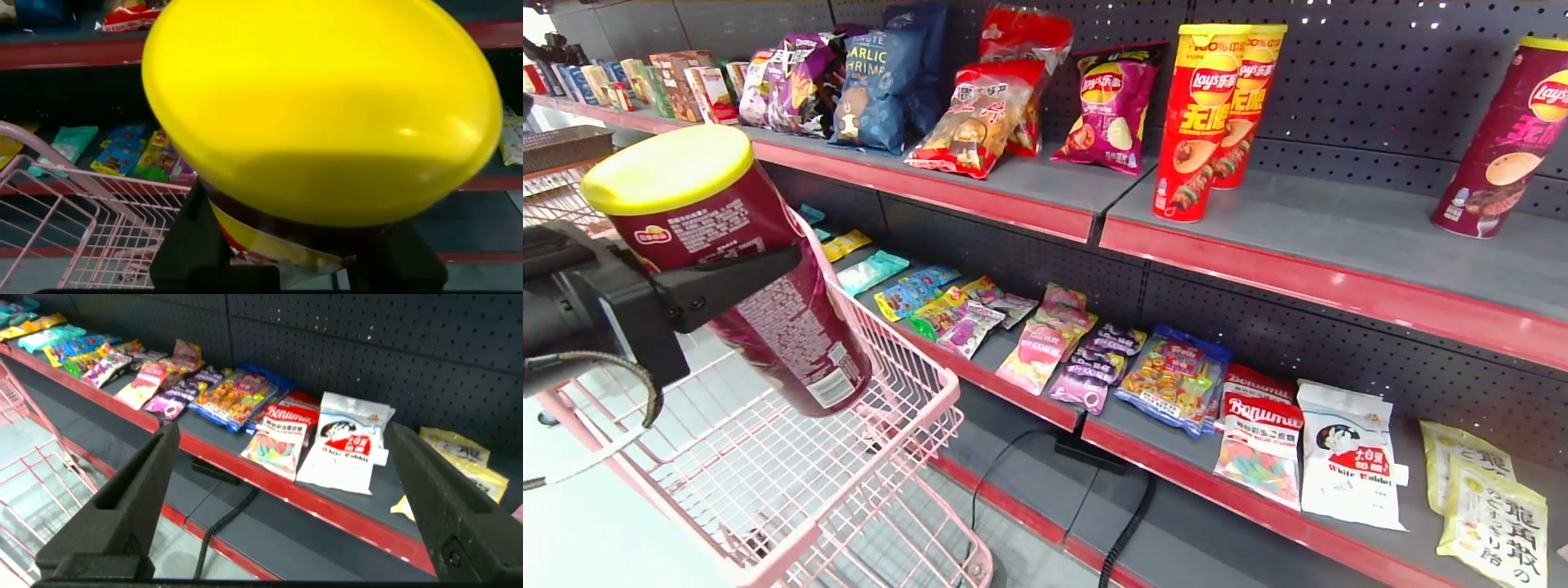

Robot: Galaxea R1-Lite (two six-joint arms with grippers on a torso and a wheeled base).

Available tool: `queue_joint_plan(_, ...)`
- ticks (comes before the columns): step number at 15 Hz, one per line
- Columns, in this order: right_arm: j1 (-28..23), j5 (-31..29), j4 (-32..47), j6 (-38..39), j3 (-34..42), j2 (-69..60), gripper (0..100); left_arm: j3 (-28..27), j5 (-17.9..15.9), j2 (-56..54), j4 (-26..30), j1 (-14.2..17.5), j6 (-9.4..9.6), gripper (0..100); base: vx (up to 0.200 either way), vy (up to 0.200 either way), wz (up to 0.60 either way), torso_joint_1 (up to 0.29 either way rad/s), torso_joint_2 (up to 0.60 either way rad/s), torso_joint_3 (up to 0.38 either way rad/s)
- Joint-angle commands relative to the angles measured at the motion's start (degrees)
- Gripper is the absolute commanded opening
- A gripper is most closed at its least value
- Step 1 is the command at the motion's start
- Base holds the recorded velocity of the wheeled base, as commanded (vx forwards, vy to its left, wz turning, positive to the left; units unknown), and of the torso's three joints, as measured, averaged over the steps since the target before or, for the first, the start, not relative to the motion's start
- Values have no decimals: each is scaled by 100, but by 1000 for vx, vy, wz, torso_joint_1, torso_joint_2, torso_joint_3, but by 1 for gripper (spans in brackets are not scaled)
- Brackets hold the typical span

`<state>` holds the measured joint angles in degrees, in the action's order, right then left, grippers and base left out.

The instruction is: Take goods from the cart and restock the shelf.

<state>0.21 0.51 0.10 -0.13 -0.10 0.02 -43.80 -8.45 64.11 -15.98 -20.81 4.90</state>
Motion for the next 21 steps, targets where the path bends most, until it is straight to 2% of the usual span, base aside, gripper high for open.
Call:
queue_joint_plan(1, 6, 2, -1, -4, 1, -2, 100, 12, 1, -74, -1, -2, 2, 0, 0, 0, 0, 163, -491, -325)
queue_joint_plan(12, 6, 2, -1, 5, 1, -2, 100, -6, 27, -127, -10, -2, 20, 0, 0, 0, 0, 217, -558, -349)
queue_joint_plan(21, -3, 2, -1, 13, 1, -2, 100, 12, -8, -197, -1, -11, 28, 0, 0, 0, -600, 35, -64, -37)
